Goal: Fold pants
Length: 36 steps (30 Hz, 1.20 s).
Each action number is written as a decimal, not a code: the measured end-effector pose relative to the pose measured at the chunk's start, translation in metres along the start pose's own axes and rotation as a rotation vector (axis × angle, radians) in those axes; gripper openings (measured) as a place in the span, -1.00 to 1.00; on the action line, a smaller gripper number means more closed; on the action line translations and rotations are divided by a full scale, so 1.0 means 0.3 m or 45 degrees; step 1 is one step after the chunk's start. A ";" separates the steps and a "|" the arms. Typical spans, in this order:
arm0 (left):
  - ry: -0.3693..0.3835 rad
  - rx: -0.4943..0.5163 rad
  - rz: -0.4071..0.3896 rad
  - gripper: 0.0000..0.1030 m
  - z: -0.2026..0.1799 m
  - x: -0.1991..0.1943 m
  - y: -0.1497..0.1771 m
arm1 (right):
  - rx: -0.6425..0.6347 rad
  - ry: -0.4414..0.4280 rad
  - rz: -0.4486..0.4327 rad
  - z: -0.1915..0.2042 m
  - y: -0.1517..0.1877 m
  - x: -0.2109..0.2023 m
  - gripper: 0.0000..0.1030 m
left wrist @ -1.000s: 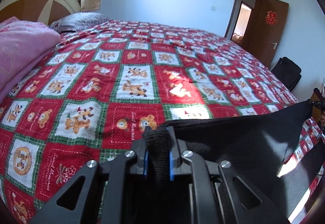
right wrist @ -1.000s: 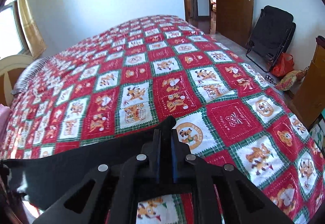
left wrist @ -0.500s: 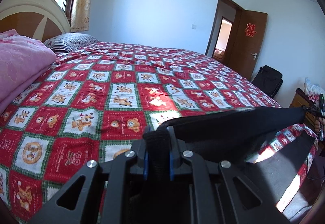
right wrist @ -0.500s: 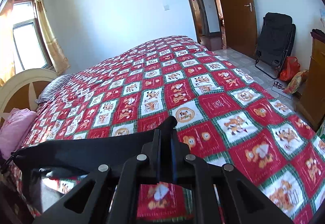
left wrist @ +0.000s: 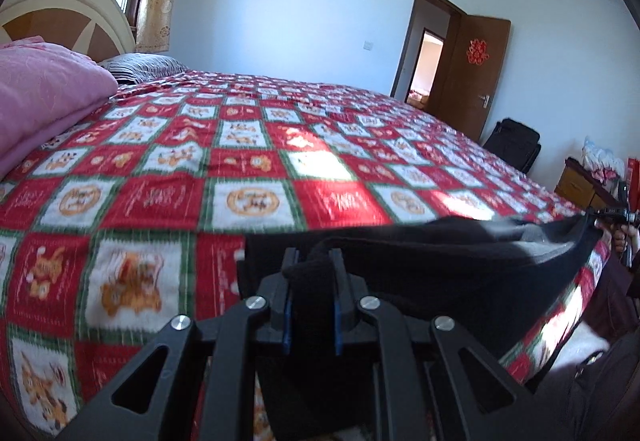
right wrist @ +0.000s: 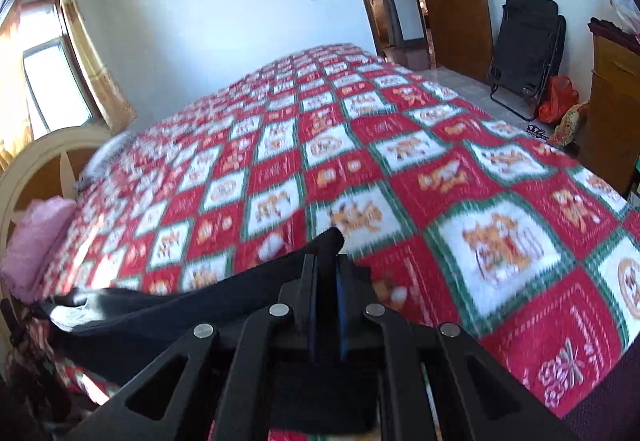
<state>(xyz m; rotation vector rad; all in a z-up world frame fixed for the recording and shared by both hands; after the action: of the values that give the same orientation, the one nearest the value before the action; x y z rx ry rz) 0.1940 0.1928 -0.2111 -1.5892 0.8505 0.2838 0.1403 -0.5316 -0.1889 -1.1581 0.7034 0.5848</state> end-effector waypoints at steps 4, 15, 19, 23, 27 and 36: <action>-0.048 0.054 0.047 -0.62 -0.001 0.012 0.075 | -0.010 -0.012 0.058 -0.017 0.061 0.000 -0.83; -0.064 0.065 0.031 -0.51 0.008 -0.016 0.112 | -0.122 0.156 -0.059 0.072 0.051 -0.198 -0.01; -0.119 0.114 0.034 -0.43 -0.007 -0.020 0.115 | -0.299 0.066 -0.098 0.316 0.046 -0.237 -0.01; -0.157 0.135 0.030 -0.38 -0.010 -0.026 0.119 | -0.552 -0.029 -0.075 0.625 0.091 -0.200 -0.01; -0.160 0.138 0.020 -0.38 -0.012 -0.021 0.121 | -0.766 -0.185 0.065 0.956 0.233 -0.053 -0.01; -0.185 0.269 0.000 -0.53 -0.040 -0.033 0.078 | -1.146 -0.347 0.298 1.437 0.619 0.259 -0.01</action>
<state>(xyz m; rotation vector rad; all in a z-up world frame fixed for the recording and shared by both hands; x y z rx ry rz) 0.1684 0.1856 -0.2200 -1.3554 0.7426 0.2959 0.1381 -0.0609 -0.2586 -1.7808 0.3252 1.3098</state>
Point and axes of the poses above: each gripper's, at about its wrist camera, not at the fingertips, and x roughly the way its jaws point, z to its left, y to its underside, the point moved 9 cm from there along x, roughly the way its jaws point, and after that the axes turned 8 degrees about z, right-handed, at the moved point
